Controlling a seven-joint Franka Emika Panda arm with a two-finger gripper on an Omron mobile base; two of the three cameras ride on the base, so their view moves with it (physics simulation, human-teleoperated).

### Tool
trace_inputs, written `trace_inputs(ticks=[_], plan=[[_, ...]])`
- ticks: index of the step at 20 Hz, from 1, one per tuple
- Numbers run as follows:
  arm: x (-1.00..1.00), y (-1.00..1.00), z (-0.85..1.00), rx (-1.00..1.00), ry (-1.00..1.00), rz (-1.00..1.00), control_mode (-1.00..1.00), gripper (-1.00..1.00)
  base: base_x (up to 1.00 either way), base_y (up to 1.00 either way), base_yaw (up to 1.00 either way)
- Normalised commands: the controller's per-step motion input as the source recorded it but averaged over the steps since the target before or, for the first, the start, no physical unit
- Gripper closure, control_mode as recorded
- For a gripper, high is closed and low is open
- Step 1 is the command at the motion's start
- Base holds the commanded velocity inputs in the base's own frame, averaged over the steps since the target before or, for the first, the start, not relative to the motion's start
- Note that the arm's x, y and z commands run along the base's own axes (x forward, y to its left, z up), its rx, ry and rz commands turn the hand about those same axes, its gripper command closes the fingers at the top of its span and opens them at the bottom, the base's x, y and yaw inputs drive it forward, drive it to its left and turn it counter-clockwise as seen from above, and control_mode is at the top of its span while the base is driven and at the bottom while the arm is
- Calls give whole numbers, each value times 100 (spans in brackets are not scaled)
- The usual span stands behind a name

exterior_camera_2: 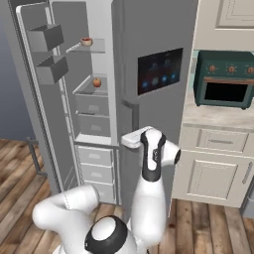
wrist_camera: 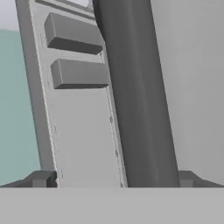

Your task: There's a steak in the fridge that needs to be moved to the freezer for freezing. Pick up the steak from the fridge, place it on any shelf in the freezer, and close the fridge and freezer doors when done.

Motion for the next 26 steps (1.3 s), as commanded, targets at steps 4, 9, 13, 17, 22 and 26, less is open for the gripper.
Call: trace_inputs(ticks=[4, 9, 13, 17, 22, 26], plan=[[54, 98, 0, 0, 6, 0, -100, -100, 0, 0, 0], [69, 97, 0, 0, 9, 0, -100, -100, 0, 0, 0], [75, 76, 0, 0, 5, 0, -100, -100, 0, 0, 0], [75, 60, 0, -1, 2, 0, -100, -100, 0, 0, 0], [70, 51, 0, -1, 0, -1, -100, -100, 0, 0, 0], [70, 40, 0, -1, 0, -1, -100, -100, 0, 0, 0]])
